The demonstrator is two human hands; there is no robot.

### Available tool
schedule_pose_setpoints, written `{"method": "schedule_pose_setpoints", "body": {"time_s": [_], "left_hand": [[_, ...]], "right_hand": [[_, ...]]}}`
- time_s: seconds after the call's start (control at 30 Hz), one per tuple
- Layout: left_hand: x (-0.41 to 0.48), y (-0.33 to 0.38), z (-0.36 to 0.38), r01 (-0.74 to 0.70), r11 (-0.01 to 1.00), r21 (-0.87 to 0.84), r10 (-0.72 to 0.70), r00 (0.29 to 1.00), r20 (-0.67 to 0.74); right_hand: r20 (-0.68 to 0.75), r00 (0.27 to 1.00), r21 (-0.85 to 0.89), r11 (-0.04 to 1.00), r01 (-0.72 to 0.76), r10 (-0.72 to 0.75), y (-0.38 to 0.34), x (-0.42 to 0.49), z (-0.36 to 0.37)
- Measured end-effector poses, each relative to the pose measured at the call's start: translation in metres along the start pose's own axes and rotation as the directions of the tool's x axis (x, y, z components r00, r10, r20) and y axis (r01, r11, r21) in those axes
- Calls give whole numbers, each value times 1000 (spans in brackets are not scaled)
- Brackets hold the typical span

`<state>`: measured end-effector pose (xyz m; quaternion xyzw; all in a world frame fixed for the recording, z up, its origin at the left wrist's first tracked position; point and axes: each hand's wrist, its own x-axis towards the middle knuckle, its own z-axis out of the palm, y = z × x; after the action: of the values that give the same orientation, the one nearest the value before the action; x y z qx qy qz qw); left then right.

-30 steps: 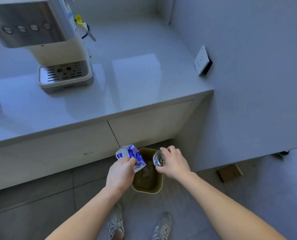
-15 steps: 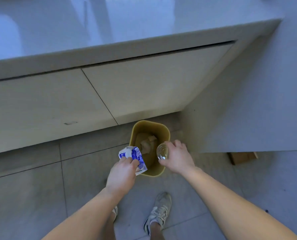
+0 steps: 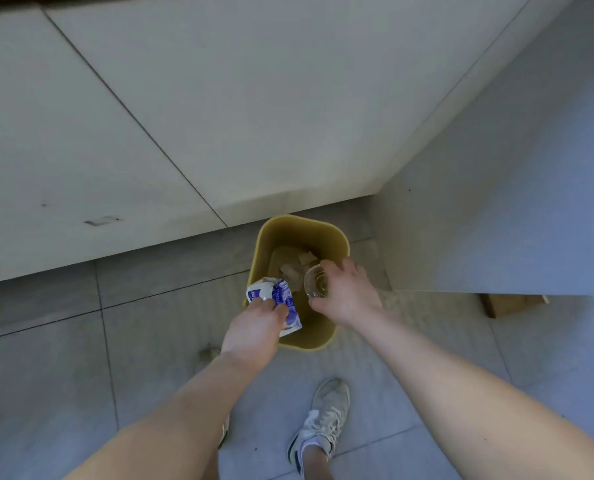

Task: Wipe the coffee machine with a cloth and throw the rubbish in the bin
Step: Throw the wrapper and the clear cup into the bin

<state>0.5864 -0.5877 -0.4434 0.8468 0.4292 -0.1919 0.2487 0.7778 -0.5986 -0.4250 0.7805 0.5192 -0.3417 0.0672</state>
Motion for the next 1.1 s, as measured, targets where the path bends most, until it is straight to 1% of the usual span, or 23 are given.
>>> {"method": "schedule_pose_setpoints", "body": {"time_s": [0.27,0.33,0.43,0.5,0.7,1.1], "left_hand": [[14,2,11,-3,1000,-30,1,998,-56],[13,2,13,-2,999,-32,-1,997,-83],[9,-1,15,-8,1000,-21,6,993,-122],[8,-3,13,-2,1000,-11,0,992,-123],[3,-6,1,49,999,18,-46,988,-146],[-10,4,-51,64,996,67,-51,983,-177]], "right_hand": [[-23,1000,24,999,21,-20,2,20,7],[-26,999,63,998,24,-22,1,25,9],[11,1000,158,987,-1,-1,0,30,13],[-5,1000,180,984,-3,4,2,30,16],[-48,998,111,993,39,-34,6,22,17],[-68,994,53,994,90,-87,-10,-1,-24]]}}
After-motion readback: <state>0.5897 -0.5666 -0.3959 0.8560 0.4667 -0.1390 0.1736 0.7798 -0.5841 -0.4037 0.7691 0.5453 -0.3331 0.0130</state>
